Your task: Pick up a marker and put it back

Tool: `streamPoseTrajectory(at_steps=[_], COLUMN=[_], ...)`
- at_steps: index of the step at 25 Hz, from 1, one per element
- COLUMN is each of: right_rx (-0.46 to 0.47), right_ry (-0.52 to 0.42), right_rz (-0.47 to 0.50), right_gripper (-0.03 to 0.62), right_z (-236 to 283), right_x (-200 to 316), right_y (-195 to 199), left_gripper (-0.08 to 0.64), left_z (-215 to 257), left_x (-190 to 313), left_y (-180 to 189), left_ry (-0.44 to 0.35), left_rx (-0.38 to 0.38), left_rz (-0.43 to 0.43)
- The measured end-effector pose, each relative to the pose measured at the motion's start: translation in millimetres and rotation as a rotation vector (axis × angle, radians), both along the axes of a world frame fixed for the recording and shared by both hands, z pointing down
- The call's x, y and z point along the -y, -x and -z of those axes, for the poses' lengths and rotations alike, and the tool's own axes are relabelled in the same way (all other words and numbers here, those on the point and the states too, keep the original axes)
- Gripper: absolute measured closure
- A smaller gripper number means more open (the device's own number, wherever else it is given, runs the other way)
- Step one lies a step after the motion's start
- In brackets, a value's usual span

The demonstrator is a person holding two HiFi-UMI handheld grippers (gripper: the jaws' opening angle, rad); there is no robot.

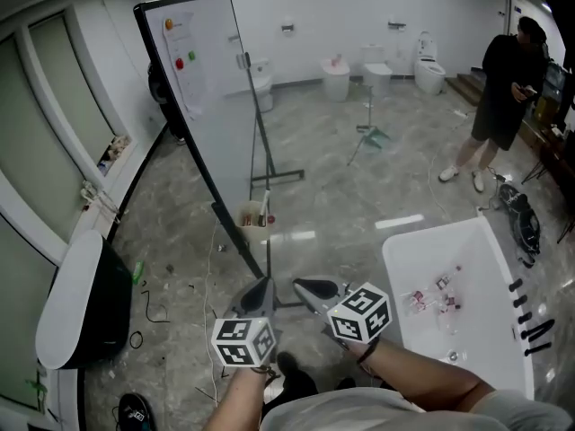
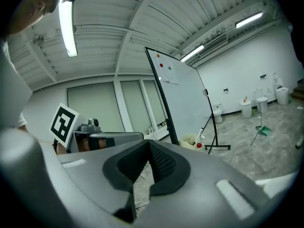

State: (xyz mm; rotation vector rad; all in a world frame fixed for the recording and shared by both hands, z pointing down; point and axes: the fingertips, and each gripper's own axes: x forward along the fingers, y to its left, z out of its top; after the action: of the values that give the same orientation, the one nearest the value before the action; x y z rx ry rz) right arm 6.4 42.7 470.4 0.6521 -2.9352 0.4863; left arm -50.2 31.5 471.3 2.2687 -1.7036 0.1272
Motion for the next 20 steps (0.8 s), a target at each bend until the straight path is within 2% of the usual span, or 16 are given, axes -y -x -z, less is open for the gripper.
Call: streamPoseTrajectory(at_steps=[8,20], right_rx=[-0.045,-0.063], right_ry=[0.029,0.159], right_rz=[0.0,-0.071], right_gripper=[0.589,0.586], right_z=[-18,-54], right_x=[92,250], right_y=[17,95], left_gripper=[0.558,0.558], left_z=[-22,-51], left_x=[109,246], left_y=[25,94], left_ry=[0.033,0.083], left_rx=[-0.033,-0.051], left_rz=[-0.027,-0.136])
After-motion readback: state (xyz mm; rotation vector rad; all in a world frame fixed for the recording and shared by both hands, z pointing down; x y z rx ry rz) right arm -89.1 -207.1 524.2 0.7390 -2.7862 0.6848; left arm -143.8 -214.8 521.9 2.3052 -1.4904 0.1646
